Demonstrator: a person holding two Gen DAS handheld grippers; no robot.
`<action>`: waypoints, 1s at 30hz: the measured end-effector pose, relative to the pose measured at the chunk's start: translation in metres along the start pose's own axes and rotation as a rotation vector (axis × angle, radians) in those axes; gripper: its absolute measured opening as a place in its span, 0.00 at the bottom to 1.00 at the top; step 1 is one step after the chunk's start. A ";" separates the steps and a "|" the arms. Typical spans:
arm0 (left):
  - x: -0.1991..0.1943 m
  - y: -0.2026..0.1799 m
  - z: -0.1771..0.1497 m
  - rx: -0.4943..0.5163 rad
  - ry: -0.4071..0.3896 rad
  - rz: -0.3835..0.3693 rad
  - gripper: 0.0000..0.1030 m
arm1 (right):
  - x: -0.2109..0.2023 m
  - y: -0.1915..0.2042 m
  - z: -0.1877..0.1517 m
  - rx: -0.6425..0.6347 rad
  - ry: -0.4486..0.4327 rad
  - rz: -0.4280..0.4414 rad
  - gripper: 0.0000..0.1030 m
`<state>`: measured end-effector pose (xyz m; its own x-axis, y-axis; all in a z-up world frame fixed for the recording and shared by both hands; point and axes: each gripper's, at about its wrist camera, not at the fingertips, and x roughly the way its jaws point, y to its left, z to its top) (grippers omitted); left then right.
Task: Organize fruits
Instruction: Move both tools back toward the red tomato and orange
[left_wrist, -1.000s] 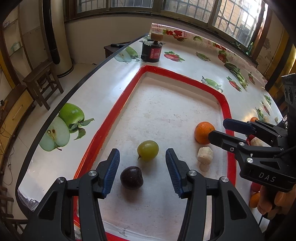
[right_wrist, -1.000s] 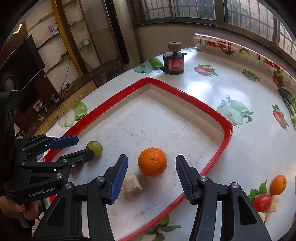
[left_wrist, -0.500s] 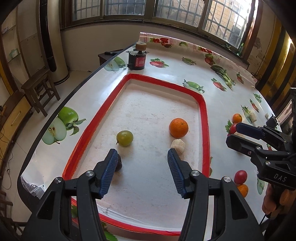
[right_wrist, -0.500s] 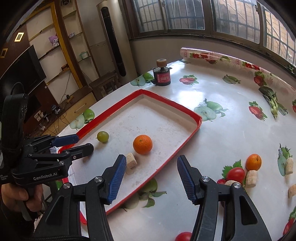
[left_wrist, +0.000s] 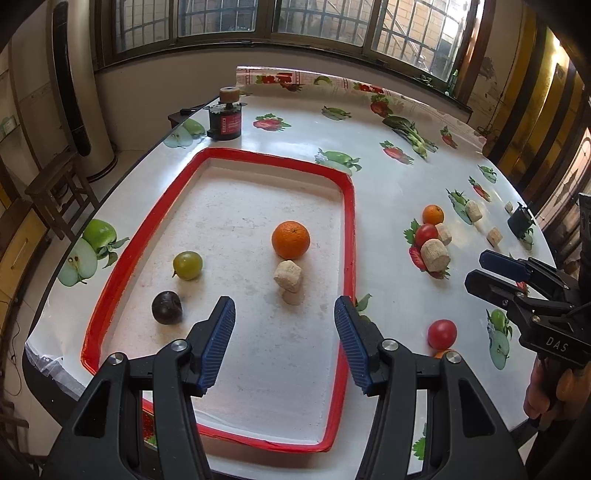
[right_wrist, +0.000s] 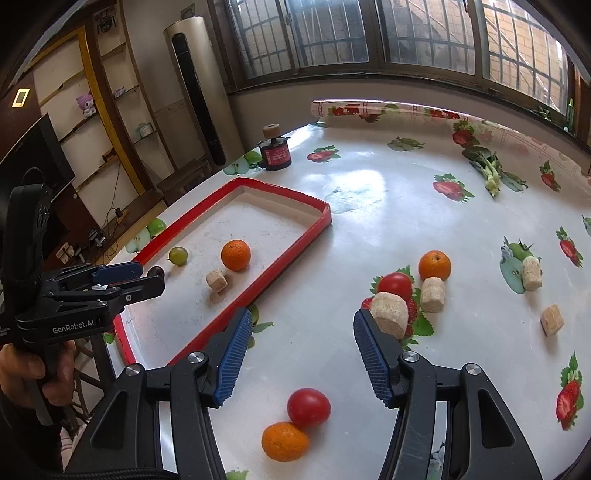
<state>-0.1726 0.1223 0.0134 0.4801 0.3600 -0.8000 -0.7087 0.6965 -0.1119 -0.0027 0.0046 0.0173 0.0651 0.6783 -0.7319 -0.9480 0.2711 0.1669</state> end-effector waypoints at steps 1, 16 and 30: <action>0.000 -0.004 0.000 0.007 0.002 -0.006 0.53 | -0.003 -0.005 -0.004 0.009 0.000 -0.007 0.58; 0.005 -0.064 -0.006 0.092 0.026 -0.087 0.53 | -0.040 -0.077 -0.047 0.147 -0.004 -0.116 0.58; 0.020 -0.117 -0.043 0.173 0.125 -0.193 0.53 | -0.048 -0.094 -0.073 0.198 -0.001 -0.133 0.58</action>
<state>-0.1026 0.0217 -0.0144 0.5228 0.1385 -0.8411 -0.5063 0.8443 -0.1756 0.0606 -0.1032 -0.0113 0.1852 0.6283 -0.7556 -0.8513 0.4866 0.1959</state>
